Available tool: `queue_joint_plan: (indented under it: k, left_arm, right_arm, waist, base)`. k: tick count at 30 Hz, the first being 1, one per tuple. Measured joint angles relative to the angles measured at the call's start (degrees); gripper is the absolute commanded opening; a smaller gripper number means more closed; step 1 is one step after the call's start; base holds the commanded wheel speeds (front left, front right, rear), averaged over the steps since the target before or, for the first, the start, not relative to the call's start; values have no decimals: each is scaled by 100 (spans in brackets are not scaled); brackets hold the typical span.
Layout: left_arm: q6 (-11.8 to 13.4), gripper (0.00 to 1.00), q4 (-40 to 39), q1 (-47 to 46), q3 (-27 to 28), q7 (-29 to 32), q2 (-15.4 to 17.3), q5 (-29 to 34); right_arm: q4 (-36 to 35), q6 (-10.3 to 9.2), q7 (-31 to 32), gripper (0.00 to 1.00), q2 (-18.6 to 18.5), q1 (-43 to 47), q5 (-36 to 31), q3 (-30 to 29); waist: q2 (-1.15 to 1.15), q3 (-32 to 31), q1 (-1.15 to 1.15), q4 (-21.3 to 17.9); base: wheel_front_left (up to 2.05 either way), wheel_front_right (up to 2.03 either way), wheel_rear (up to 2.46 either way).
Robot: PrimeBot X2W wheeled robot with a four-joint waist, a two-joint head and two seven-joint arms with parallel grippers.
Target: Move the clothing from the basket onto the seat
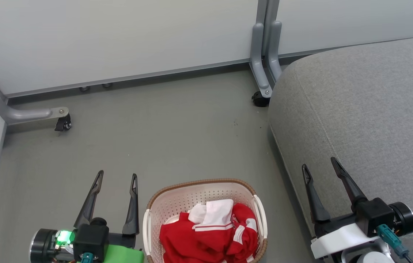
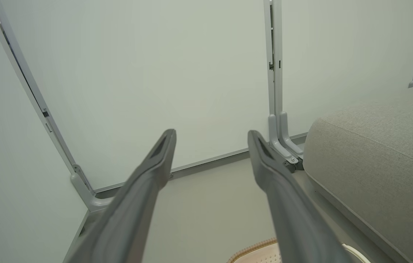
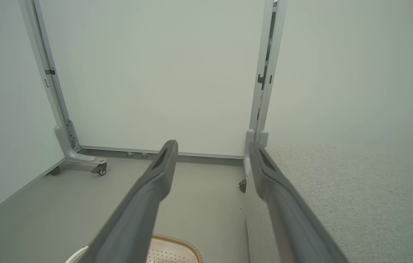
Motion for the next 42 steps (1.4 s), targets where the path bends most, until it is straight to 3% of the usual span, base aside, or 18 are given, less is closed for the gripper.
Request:
queue_joint_plan:
  k: [17,33,42]
  left_arm:
    - [-85,100,191,-44,-46,0,-32,-37]
    - [-843,100,1220,-1024,-221,-1,-144,-221]
    - [-1021,100,2388,-2074,-965,-2,-32,-526]
  right_arm:
    - [-43,0,0,100,0,-17,87,-109]
    - [-319,0,0,100,-4,-714,654,-739]
    - [-842,0,-1,100,-7,-1493,695,-954]
  waist:
    - [0,138,0,-48]
    - [0,1027,0,-296]
    - [0,1962,1,-501]
  base:
    - [0,0,0]
    - [0,0,0]
    - [0,0,0]
